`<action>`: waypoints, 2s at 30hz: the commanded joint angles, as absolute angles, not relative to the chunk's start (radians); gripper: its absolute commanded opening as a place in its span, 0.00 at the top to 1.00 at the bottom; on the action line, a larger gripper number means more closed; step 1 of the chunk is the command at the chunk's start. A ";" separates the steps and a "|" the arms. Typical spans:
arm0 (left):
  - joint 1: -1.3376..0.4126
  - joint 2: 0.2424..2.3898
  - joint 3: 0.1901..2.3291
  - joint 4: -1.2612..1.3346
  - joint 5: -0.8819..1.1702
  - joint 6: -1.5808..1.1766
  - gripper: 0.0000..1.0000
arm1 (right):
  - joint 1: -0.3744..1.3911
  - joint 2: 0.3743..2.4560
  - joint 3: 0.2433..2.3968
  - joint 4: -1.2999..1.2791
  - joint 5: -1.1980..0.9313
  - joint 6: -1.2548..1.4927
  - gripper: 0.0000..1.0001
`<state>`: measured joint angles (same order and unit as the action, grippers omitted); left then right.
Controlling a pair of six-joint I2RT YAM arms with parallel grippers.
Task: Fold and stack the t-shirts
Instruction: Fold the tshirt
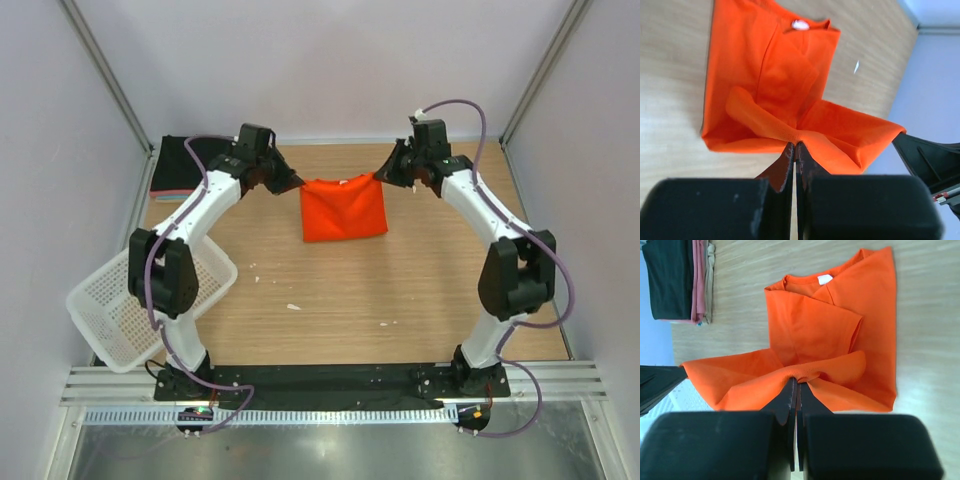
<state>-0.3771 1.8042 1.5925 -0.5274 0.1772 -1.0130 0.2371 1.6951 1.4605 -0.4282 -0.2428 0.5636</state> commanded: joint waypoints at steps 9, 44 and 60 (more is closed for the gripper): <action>-0.232 2.244 1.962 -0.249 0.308 -1.009 0.94 | 0.201 2.149 1.859 -0.210 -0.336 0.597 0.95; -0.284 2.120 1.579 -0.325 0.340 -0.638 0.56 | 0.104 2.082 1.557 -0.411 -0.591 0.216 0.54; -0.305 1.982 1.324 -0.281 0.411 -0.758 1.00 | 0.115 1.883 1.264 -0.405 -0.526 0.284 0.99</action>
<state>-0.2966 2.0811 1.3842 -0.2871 0.4152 -0.7166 0.1112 1.9797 1.3220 -0.3901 -0.5602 0.2687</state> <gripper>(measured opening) 0.005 0.025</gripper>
